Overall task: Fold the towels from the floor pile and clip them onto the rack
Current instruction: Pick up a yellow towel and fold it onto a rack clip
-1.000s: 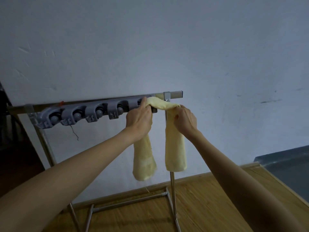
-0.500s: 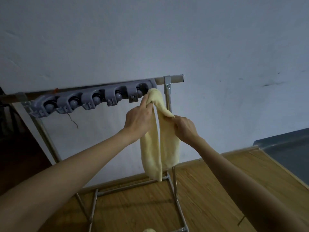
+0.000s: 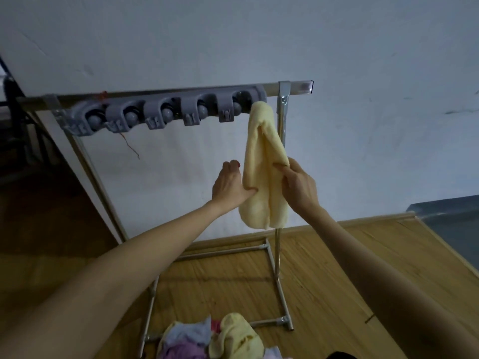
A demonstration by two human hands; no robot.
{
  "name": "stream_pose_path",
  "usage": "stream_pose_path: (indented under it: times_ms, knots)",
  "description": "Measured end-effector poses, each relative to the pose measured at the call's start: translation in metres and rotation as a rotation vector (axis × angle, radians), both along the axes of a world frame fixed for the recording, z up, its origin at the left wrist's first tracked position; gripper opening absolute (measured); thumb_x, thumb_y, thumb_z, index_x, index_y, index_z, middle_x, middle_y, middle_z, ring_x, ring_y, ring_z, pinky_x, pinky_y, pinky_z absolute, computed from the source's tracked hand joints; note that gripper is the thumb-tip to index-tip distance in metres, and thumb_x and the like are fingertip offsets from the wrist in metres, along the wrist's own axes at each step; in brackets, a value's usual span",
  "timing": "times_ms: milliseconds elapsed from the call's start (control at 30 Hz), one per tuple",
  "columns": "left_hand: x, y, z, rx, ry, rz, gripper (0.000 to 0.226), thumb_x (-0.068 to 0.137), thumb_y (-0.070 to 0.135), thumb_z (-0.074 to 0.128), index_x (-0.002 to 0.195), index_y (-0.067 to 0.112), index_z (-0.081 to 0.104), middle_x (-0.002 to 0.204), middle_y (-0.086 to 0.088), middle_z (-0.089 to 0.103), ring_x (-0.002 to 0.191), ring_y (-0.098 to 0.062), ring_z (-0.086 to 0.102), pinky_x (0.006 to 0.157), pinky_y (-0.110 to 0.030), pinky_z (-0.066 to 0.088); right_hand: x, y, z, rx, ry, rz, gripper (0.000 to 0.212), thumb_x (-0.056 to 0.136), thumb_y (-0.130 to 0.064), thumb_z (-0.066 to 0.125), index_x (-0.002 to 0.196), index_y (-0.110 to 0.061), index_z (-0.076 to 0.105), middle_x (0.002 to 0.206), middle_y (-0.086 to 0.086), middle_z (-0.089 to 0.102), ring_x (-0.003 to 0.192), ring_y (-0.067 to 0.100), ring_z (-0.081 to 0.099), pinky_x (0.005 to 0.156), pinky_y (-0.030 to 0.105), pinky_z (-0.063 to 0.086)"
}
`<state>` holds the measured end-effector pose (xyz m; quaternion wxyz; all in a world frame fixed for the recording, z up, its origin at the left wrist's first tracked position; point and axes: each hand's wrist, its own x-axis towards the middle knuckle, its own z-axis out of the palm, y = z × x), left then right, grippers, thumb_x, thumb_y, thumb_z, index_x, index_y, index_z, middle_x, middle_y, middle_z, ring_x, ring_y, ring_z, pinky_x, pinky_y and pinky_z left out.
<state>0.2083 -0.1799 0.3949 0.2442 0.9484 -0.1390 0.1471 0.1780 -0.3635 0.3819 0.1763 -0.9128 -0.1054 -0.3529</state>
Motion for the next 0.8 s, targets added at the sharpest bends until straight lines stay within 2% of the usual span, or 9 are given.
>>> stream_pose_path:
  times_ms: [100, 233, 300, 400, 467, 533, 633, 700, 800]
  knots:
    - [0.005, -0.001, -0.023, 0.005, 0.149, 0.015, 0.076, 0.070, 0.055, 0.074, 0.121, 0.009, 0.042, 0.115, -0.010, 0.049, 0.106, -0.029, 0.053, 0.080, -0.040, 0.051, 0.003, 0.001, -0.009, 0.057, -0.049, 0.015, 0.041, 0.089, 0.001, 0.049, 0.128, -0.011, 0.056, 0.132, 0.012, 0.053, 0.095, 0.033, 0.062, 0.063, 0.036, 0.054]
    - [-0.001, -0.009, -0.058, -0.018, 0.203, 0.037, 0.068, 0.073, 0.057, 0.069, 0.118, 0.011, 0.046, 0.112, -0.007, 0.053, 0.101, -0.026, 0.057, 0.077, -0.037, 0.052, 0.004, 0.004, -0.029, 0.103, -0.142, 0.035, 0.056, 0.091, 0.000, 0.047, 0.140, -0.022, 0.031, 0.132, 0.018, 0.044, 0.079, 0.029, 0.060, 0.049, 0.035, 0.052]
    - [-0.007, -0.015, -0.078, -0.051, 0.192, 0.068, 0.059, 0.079, 0.052, 0.065, 0.117, 0.011, 0.047, 0.112, -0.008, 0.055, 0.099, -0.027, 0.058, 0.076, -0.037, 0.052, 0.005, 0.007, -0.042, 0.137, -0.146, 0.049, 0.061, 0.093, -0.008, 0.053, 0.144, -0.024, 0.022, 0.134, 0.018, 0.042, 0.079, 0.027, 0.062, 0.047, 0.036, 0.053]
    - [-0.015, -0.023, -0.099, -0.068, 0.161, 0.102, 0.043, 0.087, 0.043, 0.060, 0.112, 0.009, 0.054, 0.105, -0.008, 0.061, 0.094, -0.026, 0.061, 0.072, -0.034, 0.050, 0.012, 0.013, -0.062, 0.326, -0.053, 0.028, 0.080, 0.088, -0.028, 0.068, 0.143, -0.027, 0.011, 0.137, 0.014, 0.044, 0.081, 0.018, 0.064, 0.052, 0.032, 0.052]
    - [-0.015, -0.024, -0.107, -0.077, 0.151, 0.100, 0.031, 0.089, 0.036, 0.060, 0.106, 0.010, 0.060, 0.097, -0.006, 0.065, 0.087, -0.024, 0.064, 0.067, -0.029, 0.049, 0.018, 0.015, -0.074, 0.379, 0.030, -0.026, 0.084, 0.084, -0.034, 0.072, 0.143, -0.024, 0.013, 0.135, 0.010, 0.046, 0.082, 0.013, 0.064, 0.055, 0.030, 0.052]
    - [-0.013, -0.022, -0.112, -0.053, 0.123, 0.085, 0.023, 0.091, 0.028, 0.058, 0.101, 0.008, 0.064, 0.091, -0.006, 0.067, 0.081, -0.024, 0.065, 0.063, -0.028, 0.050, 0.024, 0.016, -0.085, 0.370, 0.104, -0.062, 0.077, 0.083, -0.034, 0.072, 0.141, -0.014, 0.025, 0.134, 0.006, 0.046, 0.082, 0.013, 0.064, 0.055, 0.033, 0.055]
    - [-0.006, -0.013, -0.115, 0.042, 0.073, 0.076, 0.022, 0.093, 0.024, 0.055, 0.100, 0.005, 0.063, 0.088, -0.010, 0.068, 0.078, -0.027, 0.066, 0.061, -0.030, 0.048, 0.031, 0.018, -0.098, 0.360, 0.200, -0.082, 0.058, 0.081, -0.037, 0.071, 0.126, -0.010, 0.046, 0.124, 0.003, 0.049, 0.080, 0.015, 0.059, 0.056, 0.036, 0.054]
    - [0.001, -0.006, -0.115, 0.114, 0.049, 0.088, 0.023, 0.093, 0.023, 0.055, 0.101, 0.003, 0.061, 0.088, -0.011, 0.067, 0.078, -0.029, 0.065, 0.058, -0.029, 0.041, 0.035, 0.020, -0.106, 0.360, 0.244, -0.111, 0.043, 0.081, -0.037, 0.070, 0.110, -0.011, 0.053, 0.113, 0.000, 0.052, 0.081, 0.016, 0.057, 0.058, 0.036, 0.054]
    - [0.013, 0.007, -0.117, 0.178, 0.029, 0.113, 0.024, 0.092, 0.025, 0.056, 0.098, 0.003, 0.062, 0.087, -0.012, 0.067, 0.075, -0.028, 0.065, 0.056, -0.028, 0.039, 0.035, 0.023, -0.115, 0.395, 0.249, -0.167, 0.020, 0.086, -0.025, 0.064, 0.094, -0.009, 0.056, 0.103, -0.001, 0.055, 0.082, 0.019, 0.057, 0.061, 0.035, 0.053]
